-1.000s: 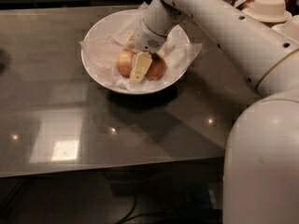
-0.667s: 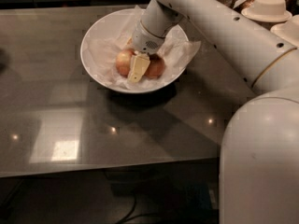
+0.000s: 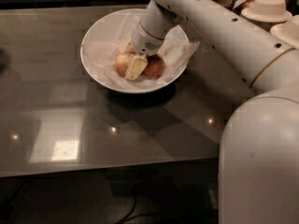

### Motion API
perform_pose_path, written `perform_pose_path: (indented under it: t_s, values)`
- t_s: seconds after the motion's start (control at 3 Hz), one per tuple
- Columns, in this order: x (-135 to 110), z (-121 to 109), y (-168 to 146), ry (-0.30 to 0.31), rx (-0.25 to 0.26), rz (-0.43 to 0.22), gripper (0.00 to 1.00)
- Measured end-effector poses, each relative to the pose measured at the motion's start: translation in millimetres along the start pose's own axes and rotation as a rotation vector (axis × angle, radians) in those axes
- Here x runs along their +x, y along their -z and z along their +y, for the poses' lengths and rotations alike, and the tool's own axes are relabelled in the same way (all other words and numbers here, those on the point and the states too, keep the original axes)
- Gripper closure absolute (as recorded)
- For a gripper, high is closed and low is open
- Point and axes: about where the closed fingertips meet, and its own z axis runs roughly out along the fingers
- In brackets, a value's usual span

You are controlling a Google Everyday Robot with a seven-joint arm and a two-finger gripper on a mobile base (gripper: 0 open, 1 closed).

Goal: Pick apple from white bowl

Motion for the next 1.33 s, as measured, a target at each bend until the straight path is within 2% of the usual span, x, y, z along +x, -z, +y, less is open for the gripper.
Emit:
perform_pose_path:
  t_s: [0.33,0.67,1.33]
  values:
    - [-0.1,0.0,0.1,0.0,0.0,-0.001,0.93]
    - [-0.6,0.1,0.9,-0.001,0.002,-0.005,1.0]
    - [-8.6,1.3,36.8,0.003,0.072,-0.053,1.0]
